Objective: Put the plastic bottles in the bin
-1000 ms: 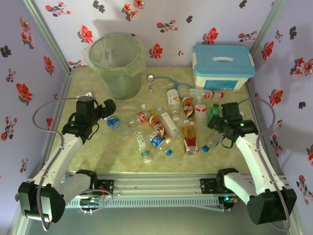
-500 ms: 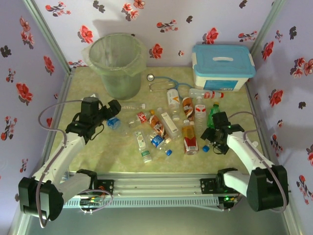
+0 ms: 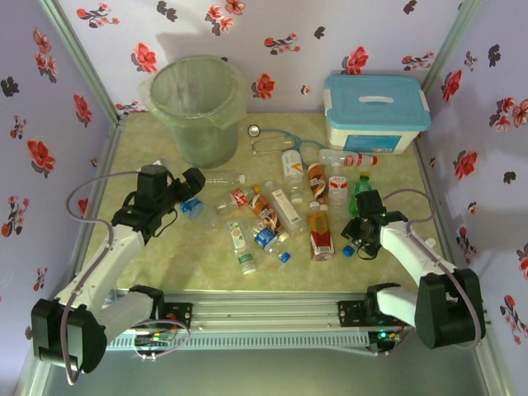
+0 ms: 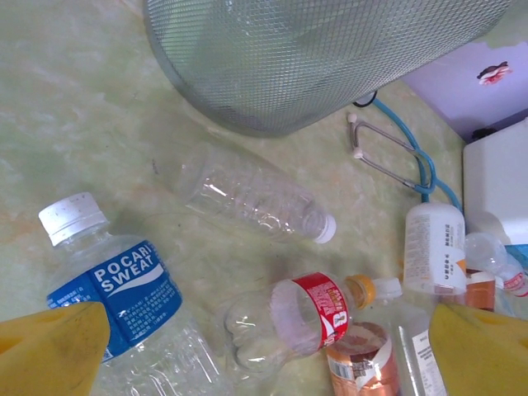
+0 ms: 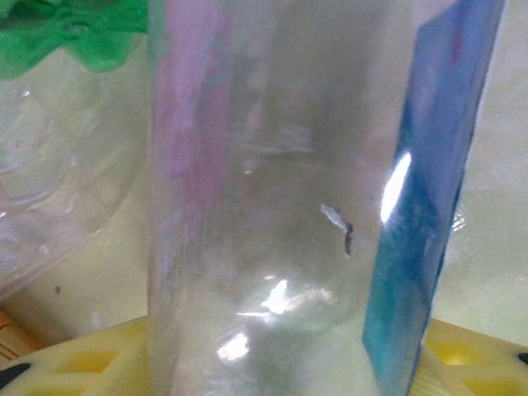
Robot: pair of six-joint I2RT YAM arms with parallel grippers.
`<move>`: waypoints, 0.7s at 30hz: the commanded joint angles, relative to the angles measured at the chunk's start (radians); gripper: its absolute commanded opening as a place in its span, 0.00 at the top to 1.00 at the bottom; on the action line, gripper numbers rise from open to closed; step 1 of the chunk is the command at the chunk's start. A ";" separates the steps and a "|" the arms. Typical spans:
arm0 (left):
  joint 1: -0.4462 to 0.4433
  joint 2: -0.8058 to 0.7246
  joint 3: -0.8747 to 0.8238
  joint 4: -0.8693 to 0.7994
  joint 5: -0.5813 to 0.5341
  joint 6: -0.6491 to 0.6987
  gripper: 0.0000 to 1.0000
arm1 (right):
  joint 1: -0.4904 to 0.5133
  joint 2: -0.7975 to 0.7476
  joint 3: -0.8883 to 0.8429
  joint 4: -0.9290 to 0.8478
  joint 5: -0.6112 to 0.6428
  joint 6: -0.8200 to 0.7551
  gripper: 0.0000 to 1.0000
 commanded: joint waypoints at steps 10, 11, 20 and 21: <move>-0.025 -0.016 0.072 0.106 0.161 -0.095 0.00 | 0.088 -0.163 0.295 -0.125 -0.112 -0.250 0.46; -0.029 -0.014 0.074 0.126 0.187 -0.102 0.00 | 0.118 -0.160 0.316 -0.095 -0.149 -0.278 0.48; -0.142 0.023 0.107 0.330 0.332 -0.166 0.00 | 0.482 0.042 0.495 0.092 -0.287 -0.555 0.50; -0.166 0.034 0.107 0.358 0.333 -0.168 0.00 | 0.505 0.074 0.511 0.107 -0.299 -0.565 0.50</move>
